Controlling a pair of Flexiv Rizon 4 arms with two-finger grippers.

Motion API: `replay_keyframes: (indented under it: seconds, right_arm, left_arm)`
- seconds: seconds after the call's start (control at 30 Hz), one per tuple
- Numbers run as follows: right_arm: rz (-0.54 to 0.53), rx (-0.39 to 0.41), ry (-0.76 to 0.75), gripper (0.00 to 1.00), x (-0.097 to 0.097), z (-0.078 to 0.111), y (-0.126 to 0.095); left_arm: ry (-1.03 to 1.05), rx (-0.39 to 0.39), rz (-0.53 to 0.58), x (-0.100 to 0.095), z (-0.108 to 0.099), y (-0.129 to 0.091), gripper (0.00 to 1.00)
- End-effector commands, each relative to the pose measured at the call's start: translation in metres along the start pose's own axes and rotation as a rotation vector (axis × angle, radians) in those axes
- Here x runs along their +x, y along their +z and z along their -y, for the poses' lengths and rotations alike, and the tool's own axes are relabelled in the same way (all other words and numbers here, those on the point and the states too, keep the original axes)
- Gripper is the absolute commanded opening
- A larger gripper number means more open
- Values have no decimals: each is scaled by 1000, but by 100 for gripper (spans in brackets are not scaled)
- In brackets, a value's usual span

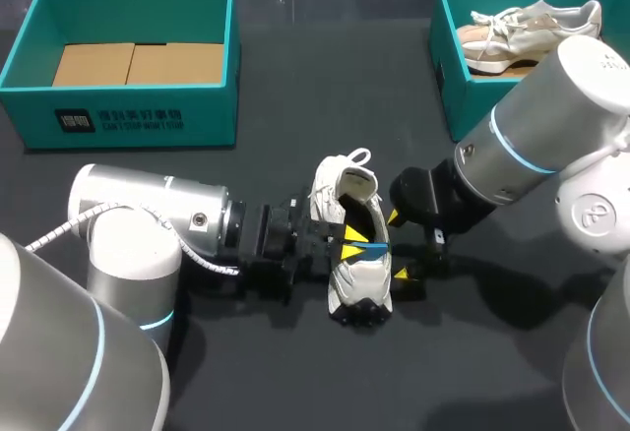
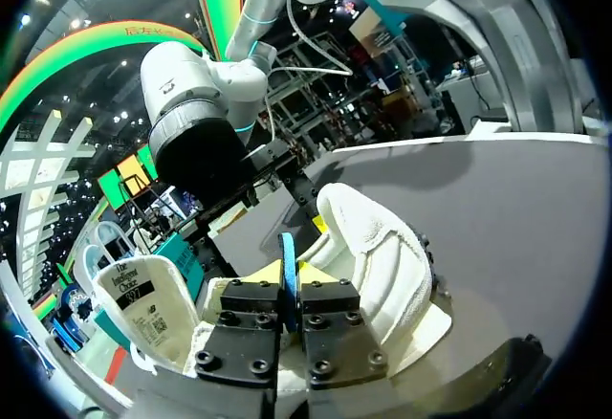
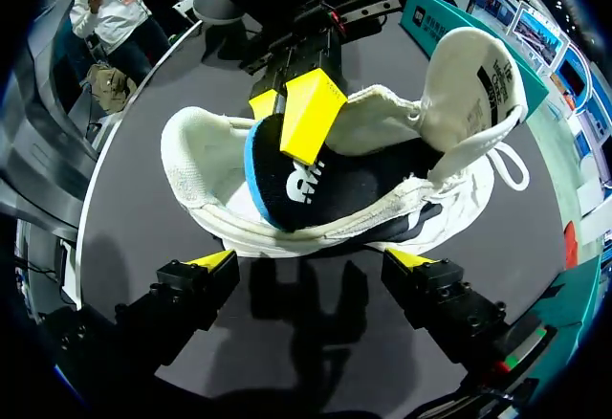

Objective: Take the shoe out of the shoebox, open the shoe tongue, remove and reinsert the insole, then place the shoe into the shoebox

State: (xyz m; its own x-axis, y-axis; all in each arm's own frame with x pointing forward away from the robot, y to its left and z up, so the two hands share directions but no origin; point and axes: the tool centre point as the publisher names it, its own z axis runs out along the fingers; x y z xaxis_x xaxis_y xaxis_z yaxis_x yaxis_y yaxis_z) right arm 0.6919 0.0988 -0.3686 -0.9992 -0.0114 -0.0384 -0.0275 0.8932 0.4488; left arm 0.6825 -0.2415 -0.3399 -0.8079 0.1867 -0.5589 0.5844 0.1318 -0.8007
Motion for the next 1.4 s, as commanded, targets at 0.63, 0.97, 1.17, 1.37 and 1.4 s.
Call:
replay_keyframes:
  seconds: [0.63, 0.97, 1.17, 1.37, 1.4]
  right_arm:
    - [1, -1, -1, 100, 1, 1, 0]
    - [5, -2, 8, 100, 2, 14, -13]
    - [7, 4, 27, 100, 9, 43, -41]
    - [20, 45, 61, 100, 17, 72, -71]
    - [24, 62, 75, 100, 18, 75, -74]
  left_arm:
    - [-15, 64, -89, -3, 40, -31, 37]
    - [-19, 25, -183, -5, 48, -46, 40]
    - [-12, -17, -256, -10, 53, -63, 41]
    - [8, -56, -342, -18, 61, -80, 40]
    - [10, -61, -360, -20, 61, -82, 40]
